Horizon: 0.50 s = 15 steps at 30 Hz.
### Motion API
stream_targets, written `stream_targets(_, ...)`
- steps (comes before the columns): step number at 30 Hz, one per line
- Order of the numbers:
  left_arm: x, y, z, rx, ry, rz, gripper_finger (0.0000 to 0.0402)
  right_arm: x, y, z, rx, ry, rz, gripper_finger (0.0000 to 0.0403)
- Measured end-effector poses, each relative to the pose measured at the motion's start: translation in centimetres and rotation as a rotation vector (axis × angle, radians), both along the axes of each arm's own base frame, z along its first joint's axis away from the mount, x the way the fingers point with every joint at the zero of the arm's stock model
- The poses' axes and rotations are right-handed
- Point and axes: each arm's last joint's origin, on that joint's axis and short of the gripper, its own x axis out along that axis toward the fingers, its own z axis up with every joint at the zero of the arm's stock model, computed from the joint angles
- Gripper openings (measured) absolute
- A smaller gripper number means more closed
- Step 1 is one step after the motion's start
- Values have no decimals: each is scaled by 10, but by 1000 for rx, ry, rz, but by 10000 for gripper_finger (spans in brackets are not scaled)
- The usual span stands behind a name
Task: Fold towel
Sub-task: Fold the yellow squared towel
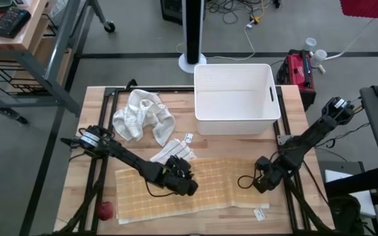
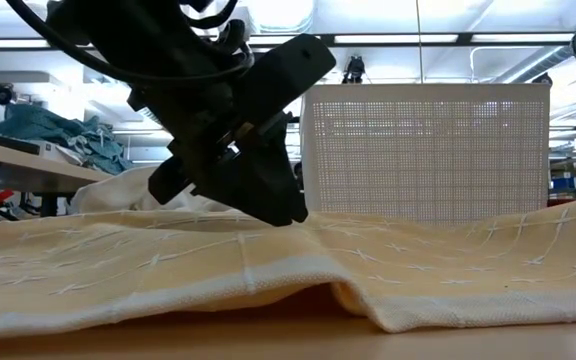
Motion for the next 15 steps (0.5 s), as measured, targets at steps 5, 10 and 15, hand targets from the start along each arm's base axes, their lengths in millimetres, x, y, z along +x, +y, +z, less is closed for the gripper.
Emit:
stream_targets(5,1,1,0,1,-4,6,76,9,7,2,63,-126,0,207)
stream_targets(10,1,1,0,-1,-8,6,76,14,9,2,59,-215,-19,183)
stream_targets(15,1,1,0,0,-6,6,76,11,4,-5,2,-236,-38,129)
